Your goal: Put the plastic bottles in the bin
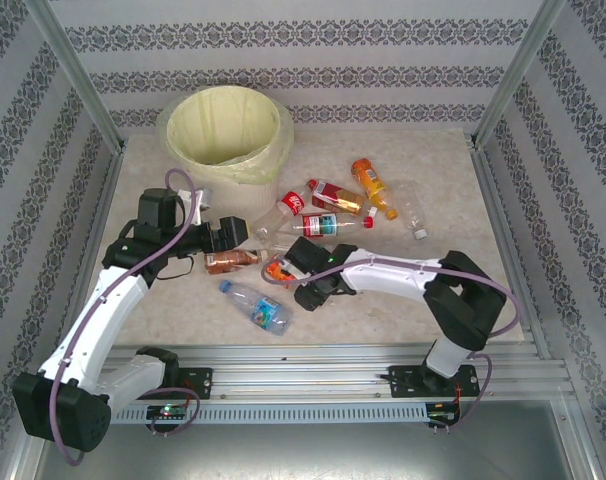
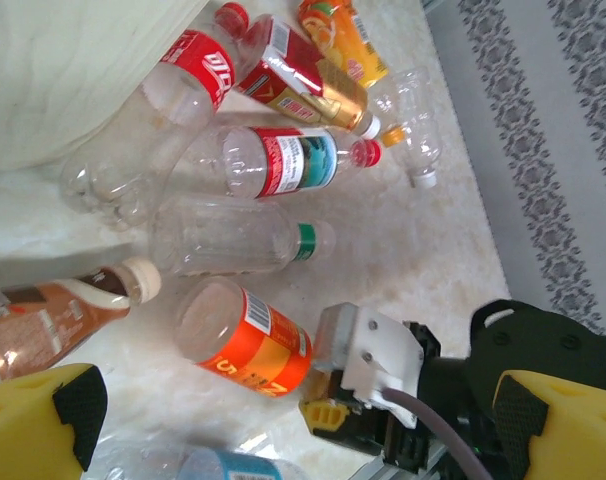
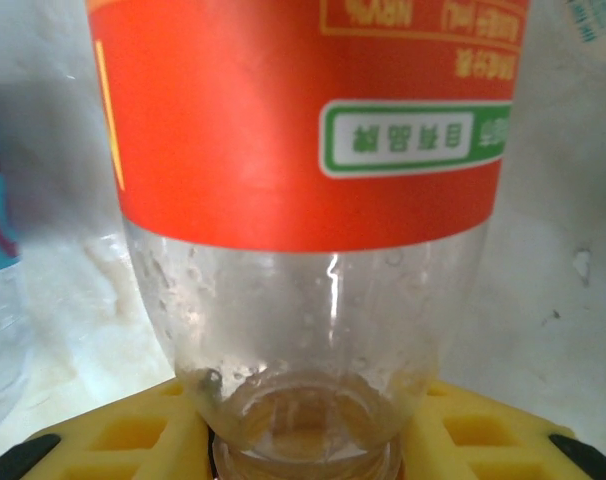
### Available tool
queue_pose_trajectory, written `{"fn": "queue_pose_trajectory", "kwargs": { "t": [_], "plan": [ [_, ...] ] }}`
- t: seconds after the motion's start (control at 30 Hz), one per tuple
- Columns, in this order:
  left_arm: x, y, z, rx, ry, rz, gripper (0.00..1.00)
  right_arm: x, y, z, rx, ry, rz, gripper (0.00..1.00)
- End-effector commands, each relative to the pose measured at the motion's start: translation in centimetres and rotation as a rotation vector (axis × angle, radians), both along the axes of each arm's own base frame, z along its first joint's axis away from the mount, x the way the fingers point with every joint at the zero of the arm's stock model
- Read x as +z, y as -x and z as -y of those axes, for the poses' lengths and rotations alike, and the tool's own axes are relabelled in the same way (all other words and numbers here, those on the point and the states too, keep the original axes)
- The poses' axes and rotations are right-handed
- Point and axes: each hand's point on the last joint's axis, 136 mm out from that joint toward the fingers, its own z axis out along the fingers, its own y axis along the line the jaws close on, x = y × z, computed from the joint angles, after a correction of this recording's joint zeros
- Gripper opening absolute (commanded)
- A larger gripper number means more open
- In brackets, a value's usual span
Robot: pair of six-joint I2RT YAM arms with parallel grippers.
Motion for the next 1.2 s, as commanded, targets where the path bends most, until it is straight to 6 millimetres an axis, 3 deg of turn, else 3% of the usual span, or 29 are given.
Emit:
{"fn": "queue_pose_trajectory", "kwargs": {
  "t": [0.0, 0.1, 0.33, 0.5, 0.73, 1.07, 1.17],
  "plan": [
    [0.6, -0.9, 1.6, -0.017, 0.085, 0.043, 1.00, 2.9, -0.3, -0.4, -0.053, -0.129, 0.011, 0.43],
    [1.6, -1.2, 3.3, -0.064, 0.103, 0.049, 1.00, 4.7, -0.7, -0.3, -0.087, -0.238, -0.014, 0.43],
    [1.9, -1.4, 4.5, -0.092, 0.091, 0.064, 1.00, 7.6, -1.9, 0.3, -0.172, -0.379, 0.002, 0.43],
    [2.5, -1.6, 6.8, -0.131, 0.122, 0.104, 1.00, 9.3, -1.6, 0.0, -0.188, -0.473, 0.001, 0.42],
    [1.1, -2.1, 9.8, -0.159, 0.148, 0.103, 1.00, 12.6, -1.0, -0.2, -0.188, -0.588, 0.010, 0.42],
    [2.5, -2.1, 12.5, -0.211, 0.261, 0.142, 1.00, 15.9, 1.0, 0.4, -0.190, -0.724, 0.012, 0.43],
    [3.6, -2.2, 13.6, -0.241, 0.308, 0.157, 0.94, 16.3, 1.4, 0.9, -0.205, -0.745, 0.019, 0.43]
  ]
}}
